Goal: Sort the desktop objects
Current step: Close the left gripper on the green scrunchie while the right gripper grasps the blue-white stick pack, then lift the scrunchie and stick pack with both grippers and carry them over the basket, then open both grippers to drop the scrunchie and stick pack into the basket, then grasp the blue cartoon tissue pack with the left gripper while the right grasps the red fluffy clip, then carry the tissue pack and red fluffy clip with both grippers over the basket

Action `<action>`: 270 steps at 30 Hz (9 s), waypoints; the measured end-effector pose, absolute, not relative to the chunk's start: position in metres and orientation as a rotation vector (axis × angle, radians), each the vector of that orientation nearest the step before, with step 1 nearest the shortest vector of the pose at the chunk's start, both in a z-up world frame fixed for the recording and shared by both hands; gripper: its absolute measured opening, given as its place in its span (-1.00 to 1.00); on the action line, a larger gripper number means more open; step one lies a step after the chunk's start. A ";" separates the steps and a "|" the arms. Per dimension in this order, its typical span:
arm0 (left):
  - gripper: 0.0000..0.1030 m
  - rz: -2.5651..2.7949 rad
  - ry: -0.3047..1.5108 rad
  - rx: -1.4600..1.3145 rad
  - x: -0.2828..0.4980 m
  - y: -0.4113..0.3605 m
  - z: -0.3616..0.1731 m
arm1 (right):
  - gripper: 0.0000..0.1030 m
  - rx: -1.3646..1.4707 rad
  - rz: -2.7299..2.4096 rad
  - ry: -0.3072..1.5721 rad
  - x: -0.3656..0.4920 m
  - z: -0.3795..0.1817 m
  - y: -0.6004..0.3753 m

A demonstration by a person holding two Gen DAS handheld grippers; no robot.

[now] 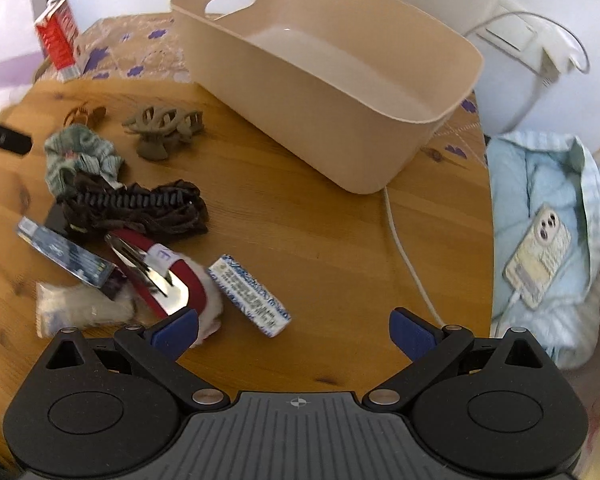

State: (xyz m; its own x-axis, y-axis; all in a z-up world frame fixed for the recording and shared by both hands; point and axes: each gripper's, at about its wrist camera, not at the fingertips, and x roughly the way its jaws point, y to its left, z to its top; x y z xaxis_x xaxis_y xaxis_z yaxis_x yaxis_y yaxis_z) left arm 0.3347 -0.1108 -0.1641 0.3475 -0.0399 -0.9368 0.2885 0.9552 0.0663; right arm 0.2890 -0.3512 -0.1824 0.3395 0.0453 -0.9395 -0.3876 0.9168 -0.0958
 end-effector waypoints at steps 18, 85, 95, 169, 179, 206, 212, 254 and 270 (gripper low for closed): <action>0.26 -0.378 1.153 0.387 0.355 -0.123 -0.218 | 0.50 -0.556 0.431 1.157 0.298 -0.236 -0.344; -0.88 -0.633 1.183 0.281 0.352 -0.115 -0.189 | -0.65 -0.409 0.528 1.078 0.305 -0.198 -0.330; -0.88 -0.684 1.096 0.250 0.357 -0.118 -0.132 | -0.65 -0.338 0.504 0.991 0.307 -0.149 -0.337; 0.34 -0.630 0.933 0.320 0.441 -0.200 -0.100 | 1.00 -0.175 0.348 0.905 0.432 -0.124 -0.327; 0.33 -0.481 1.055 0.279 0.413 -0.122 -0.134 | 1.00 -0.197 0.403 0.953 0.370 -0.138 -0.324; 0.33 -0.235 1.374 0.050 0.379 -0.089 -0.233 | 0.97 -0.391 0.536 1.125 0.305 -0.246 -0.312; 0.34 -0.236 1.373 0.024 0.381 -0.098 -0.237 | 0.87 -0.405 0.571 1.128 0.310 -0.257 -0.300; -0.09 -0.250 1.287 0.090 0.369 -0.099 -0.212 | -0.24 -0.284 0.599 1.076 0.311 -0.222 -0.321; -0.09 -0.297 1.181 0.099 0.378 -0.105 -0.163 | -0.24 -0.098 0.465 0.944 0.333 -0.167 -0.361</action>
State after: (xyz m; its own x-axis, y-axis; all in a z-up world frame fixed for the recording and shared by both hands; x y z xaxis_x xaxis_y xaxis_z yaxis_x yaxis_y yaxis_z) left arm 0.3784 -0.1046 -0.1628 0.3467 -0.1765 -0.9212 0.2797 0.9569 -0.0781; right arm 0.3335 -0.3611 -0.1670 0.4963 0.3409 -0.7985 -0.4249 0.8974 0.1190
